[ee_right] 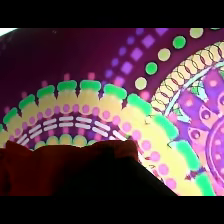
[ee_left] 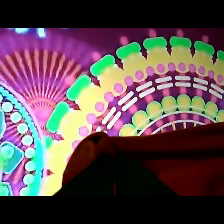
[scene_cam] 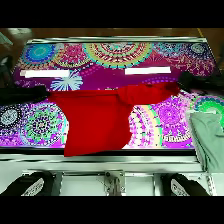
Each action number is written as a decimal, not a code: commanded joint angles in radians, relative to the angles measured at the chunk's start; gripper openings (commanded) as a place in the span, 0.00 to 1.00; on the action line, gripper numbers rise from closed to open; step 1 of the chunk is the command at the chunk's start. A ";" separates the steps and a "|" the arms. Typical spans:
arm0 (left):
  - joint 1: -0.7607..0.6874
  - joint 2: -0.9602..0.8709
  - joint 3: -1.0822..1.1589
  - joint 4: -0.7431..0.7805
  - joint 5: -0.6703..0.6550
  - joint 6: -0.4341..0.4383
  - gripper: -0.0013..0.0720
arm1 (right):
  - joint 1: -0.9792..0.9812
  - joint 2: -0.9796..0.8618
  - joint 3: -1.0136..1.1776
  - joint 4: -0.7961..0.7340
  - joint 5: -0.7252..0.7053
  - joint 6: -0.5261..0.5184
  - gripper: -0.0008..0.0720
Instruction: Fold the shirts.
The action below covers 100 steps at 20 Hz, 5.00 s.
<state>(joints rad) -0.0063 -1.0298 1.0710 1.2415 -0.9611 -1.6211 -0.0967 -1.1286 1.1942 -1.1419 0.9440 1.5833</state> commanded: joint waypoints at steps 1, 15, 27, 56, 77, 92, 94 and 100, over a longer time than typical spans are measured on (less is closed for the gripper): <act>-0.001 -0.228 -0.015 -0.154 0.059 -0.027 0.11 | 0.124 -0.229 -0.012 0.027 -0.210 0.045 0.10; 0.273 -0.066 -0.363 -0.117 -0.417 0.291 0.99 | -0.028 -0.130 -0.208 -0.044 0.396 -0.159 0.96; 0.199 -0.144 -0.600 -0.260 -0.179 0.304 0.99 | 0.152 -0.127 -0.379 0.228 0.219 -0.208 0.96; 0.112 -0.137 -0.504 -0.523 -0.122 0.566 0.06 | 0.459 -0.359 -0.370 0.401 0.042 -0.020 0.10; 0.243 0.305 0.678 -0.373 -0.091 0.339 0.06 | 0.459 0.278 0.656 -0.205 0.243 -0.044 0.10; 0.243 0.417 0.678 -0.167 -0.454 0.208 0.06 | 0.459 0.347 0.726 -0.291 0.202 -0.001 0.10; 0.243 0.424 0.678 -0.167 -0.526 0.178 0.06 | 0.459 0.352 0.765 -0.339 0.309 0.033 0.09; 0.243 0.427 0.677 -0.163 -0.622 0.090 0.06 | 0.459 0.351 0.778 -0.388 0.439 0.037 0.10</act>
<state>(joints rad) 0.2359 -0.6048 1.7481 1.0737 -1.5269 -1.4857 0.3618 -0.7799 1.9640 -1.4879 1.3354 1.6127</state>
